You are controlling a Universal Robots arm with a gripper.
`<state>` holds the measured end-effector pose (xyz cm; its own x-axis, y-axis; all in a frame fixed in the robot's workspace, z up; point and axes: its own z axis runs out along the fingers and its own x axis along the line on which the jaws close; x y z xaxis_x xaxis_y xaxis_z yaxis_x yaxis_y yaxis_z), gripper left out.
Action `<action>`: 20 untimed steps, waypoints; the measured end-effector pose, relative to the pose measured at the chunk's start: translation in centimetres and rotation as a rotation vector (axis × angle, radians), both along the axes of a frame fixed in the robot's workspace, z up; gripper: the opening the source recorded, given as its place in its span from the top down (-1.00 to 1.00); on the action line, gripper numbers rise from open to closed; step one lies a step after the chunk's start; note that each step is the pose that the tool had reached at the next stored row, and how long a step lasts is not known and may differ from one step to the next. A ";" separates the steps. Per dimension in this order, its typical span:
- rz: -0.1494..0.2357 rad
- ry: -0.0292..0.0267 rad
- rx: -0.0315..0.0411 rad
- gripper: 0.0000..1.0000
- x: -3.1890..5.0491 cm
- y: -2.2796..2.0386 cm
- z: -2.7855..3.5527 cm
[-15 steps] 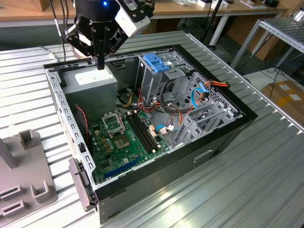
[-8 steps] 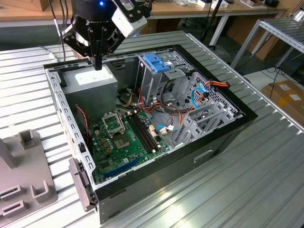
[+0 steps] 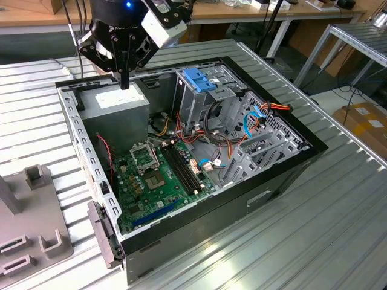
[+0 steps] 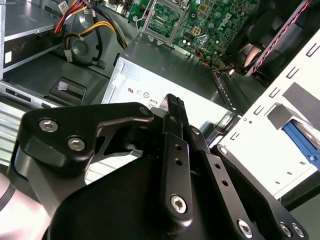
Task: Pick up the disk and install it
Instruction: 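Reach for the disk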
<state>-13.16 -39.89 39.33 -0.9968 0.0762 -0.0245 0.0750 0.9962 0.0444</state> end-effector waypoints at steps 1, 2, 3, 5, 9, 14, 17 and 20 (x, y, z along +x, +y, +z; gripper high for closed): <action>0.000 0.0000 0.0000 0.79 0.00 0.00 0.00; 0.000 0.0000 0.0000 0.79 0.00 0.00 0.00; 0.000 0.0001 0.0000 0.79 0.00 0.00 0.00; 0.000 0.0001 0.0000 0.79 -0.01 0.00 0.00; 0.000 0.0000 0.0000 0.79 -0.50 0.00 0.00; 0.000 0.0001 -0.0001 0.79 -0.99 0.00 0.00; 0.000 0.0001 0.0000 0.79 -1.01 0.00 0.00; 0.000 0.0000 0.0000 0.79 -1.09 0.00 0.00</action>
<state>-14.25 -39.89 39.33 -0.9968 0.0764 -0.0244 0.0752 0.9962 0.0443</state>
